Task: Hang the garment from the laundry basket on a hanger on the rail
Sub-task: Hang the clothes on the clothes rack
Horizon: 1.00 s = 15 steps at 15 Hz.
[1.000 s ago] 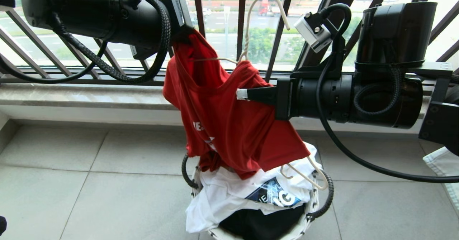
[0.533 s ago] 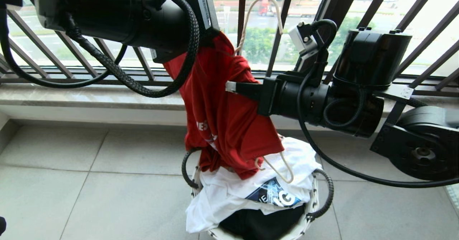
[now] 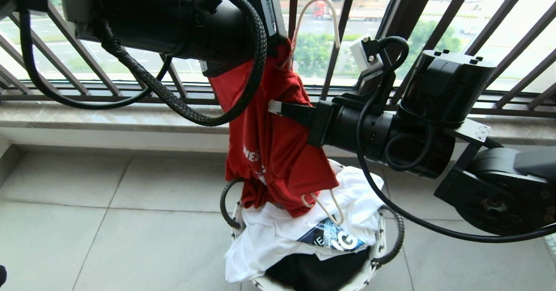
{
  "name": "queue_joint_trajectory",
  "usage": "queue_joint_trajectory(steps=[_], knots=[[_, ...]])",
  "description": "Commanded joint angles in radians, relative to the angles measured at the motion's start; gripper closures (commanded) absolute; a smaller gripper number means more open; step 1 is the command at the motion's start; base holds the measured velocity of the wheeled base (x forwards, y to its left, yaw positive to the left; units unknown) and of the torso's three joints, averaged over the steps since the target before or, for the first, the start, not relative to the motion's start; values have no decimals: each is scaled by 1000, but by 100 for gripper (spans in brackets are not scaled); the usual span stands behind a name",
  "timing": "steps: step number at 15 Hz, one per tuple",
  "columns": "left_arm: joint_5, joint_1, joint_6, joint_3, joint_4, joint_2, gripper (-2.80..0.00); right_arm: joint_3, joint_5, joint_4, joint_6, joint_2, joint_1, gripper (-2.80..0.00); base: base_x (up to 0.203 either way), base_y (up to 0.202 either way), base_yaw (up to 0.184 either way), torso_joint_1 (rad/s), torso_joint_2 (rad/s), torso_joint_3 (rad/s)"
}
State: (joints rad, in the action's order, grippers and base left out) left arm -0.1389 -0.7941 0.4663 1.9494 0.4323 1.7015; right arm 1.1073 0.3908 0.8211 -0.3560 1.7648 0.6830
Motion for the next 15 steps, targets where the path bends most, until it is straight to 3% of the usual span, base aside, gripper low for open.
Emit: queue_joint_trajectory(steps=[1,6,7,11,15], knots=[[-1,-9,2,-1,5,0,0,-16,28,4,-1,-28,3,0,0,0,0,0,0,0],[-21,-11,-1,-9,9,-5,0,-23,34,4,-3,-51,3,0,0,0,0,0,0,0],[-25,-14,-8,-9,10,-8,-280,-23,34,4,-3,-50,3,0,0,0,0,0,0,0],[-27,-44,-12,-22,34,-44,-280,-42,60,41,-5,-35,3,0,0,0,0,0,0,0],[-31,-69,-12,-70,34,-86,-280,-73,83,168,-9,17,1,0,0,0,0,0,0,0]])
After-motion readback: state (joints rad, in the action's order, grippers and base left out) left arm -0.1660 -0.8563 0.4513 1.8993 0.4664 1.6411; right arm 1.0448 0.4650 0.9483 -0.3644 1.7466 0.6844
